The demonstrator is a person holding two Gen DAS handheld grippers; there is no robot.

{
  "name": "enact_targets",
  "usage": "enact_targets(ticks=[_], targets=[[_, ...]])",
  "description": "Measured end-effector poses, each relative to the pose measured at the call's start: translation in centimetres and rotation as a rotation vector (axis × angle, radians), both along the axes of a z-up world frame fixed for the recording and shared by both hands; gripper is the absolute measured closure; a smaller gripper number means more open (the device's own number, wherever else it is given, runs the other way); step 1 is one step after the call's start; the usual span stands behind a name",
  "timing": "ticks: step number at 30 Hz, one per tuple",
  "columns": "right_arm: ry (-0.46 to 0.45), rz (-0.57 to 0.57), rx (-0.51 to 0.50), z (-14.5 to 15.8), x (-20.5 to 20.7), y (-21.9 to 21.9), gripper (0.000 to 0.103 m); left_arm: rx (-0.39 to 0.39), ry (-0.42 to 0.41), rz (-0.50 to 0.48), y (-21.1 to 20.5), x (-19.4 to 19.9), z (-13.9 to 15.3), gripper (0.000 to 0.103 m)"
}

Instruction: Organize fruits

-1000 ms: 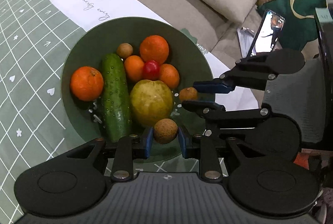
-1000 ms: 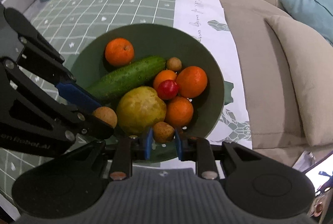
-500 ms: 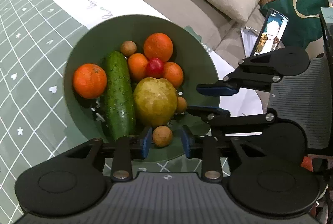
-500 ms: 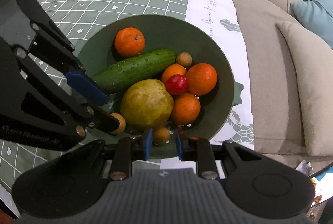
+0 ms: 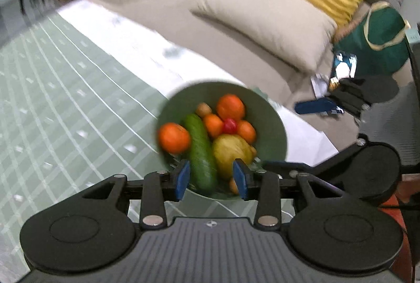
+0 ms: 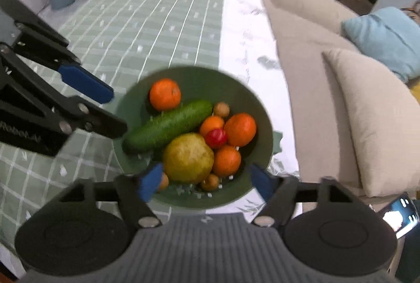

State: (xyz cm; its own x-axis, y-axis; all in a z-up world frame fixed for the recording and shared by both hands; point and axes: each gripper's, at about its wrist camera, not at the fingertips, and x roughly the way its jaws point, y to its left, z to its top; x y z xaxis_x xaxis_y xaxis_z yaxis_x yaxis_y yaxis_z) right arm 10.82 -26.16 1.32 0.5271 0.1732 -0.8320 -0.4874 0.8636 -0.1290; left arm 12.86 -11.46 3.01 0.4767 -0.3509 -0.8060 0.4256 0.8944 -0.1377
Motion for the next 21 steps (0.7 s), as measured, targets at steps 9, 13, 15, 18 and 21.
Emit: enact_targets(ticks=[9,13,15,18,21], targets=[[-0.147,-0.183,0.172,5.2,-3.8,3.0,0.013,-0.036,-0.214,0.175,6.0,-3.5,4.1,0.055],[-0.203,-0.269,0.246,6.3,-5.7,4.3,0.01,-0.019,-0.286,0.234,8.0,-5.0,4.5,0.051],[-0.227,-0.306,0.258,6.5,-6.5,4.9,0.01,0.001,-0.31,0.258,8.5,-5.6,4.3,0.049],[-0.265,-0.354,0.262,6.4,-8.0,5.7,0.009,0.013,-0.328,0.292,9.5,-6.2,3.8,0.046],[-0.289,-0.383,0.273,5.6,-9.2,6.4,0.008,0.02,-0.324,0.321,10.2,-6.8,3.0,0.042]])
